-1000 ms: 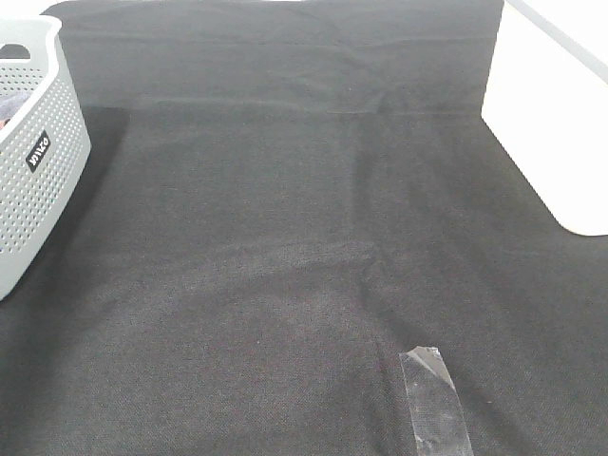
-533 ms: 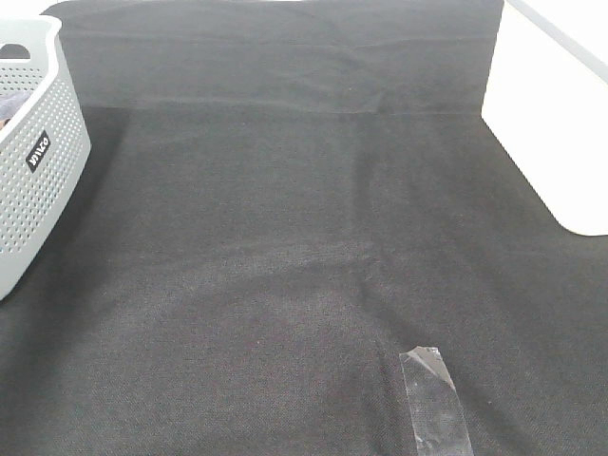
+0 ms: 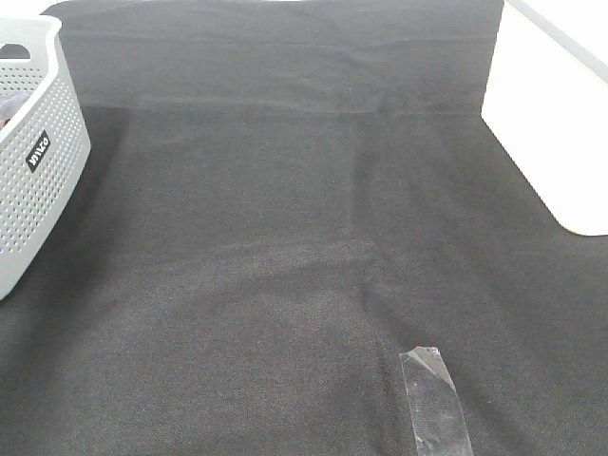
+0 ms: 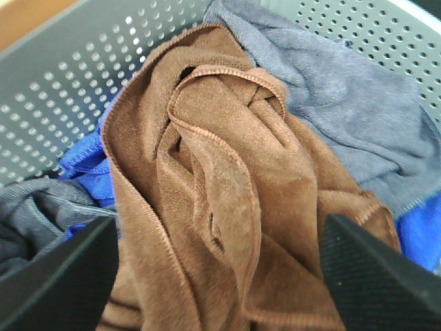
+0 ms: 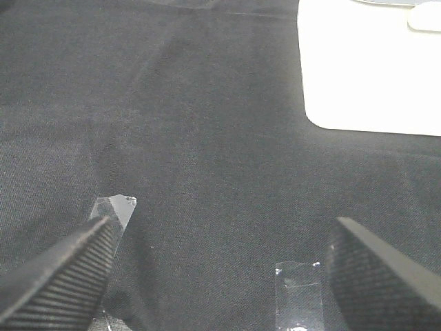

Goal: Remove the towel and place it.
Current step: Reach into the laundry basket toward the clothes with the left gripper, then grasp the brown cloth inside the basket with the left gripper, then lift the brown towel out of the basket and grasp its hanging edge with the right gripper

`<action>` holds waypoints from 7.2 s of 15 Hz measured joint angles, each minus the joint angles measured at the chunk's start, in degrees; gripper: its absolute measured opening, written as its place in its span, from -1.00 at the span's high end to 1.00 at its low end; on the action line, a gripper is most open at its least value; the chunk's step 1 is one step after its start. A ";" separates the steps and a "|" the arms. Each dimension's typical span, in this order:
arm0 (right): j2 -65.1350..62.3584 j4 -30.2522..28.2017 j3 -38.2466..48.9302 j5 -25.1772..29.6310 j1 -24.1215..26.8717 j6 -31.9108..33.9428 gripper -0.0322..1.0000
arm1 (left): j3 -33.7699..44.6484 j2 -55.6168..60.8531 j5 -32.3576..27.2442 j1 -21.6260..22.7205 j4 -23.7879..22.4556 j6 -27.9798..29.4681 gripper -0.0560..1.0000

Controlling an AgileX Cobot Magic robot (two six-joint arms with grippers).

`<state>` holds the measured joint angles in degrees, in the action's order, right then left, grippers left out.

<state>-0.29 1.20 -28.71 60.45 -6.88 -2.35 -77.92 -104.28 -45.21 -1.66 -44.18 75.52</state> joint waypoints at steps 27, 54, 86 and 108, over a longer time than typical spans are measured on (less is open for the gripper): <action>0.00 0.00 0.00 0.00 0.00 0.00 -0.56 | -4.24 -8.14 -0.40 0.00 -4.41 13.75 0.05; 0.00 0.00 0.00 0.00 0.00 0.00 -0.56 | -4.24 -9.11 -0.17 0.00 -4.76 13.81 0.89; 0.00 0.00 0.00 0.00 0.00 0.00 -0.56 | -10.89 21.49 53.92 -14.90 -18.62 -15.87 0.89; 50.25 80.56 -0.57 -20.05 0.00 -62.97 -0.42 | -19.88 11.69 107.20 -17.02 -56.26 34.43 0.89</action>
<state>49.96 81.76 -29.28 40.39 -6.88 -65.32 -97.80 -92.59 61.99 -18.68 -100.44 109.95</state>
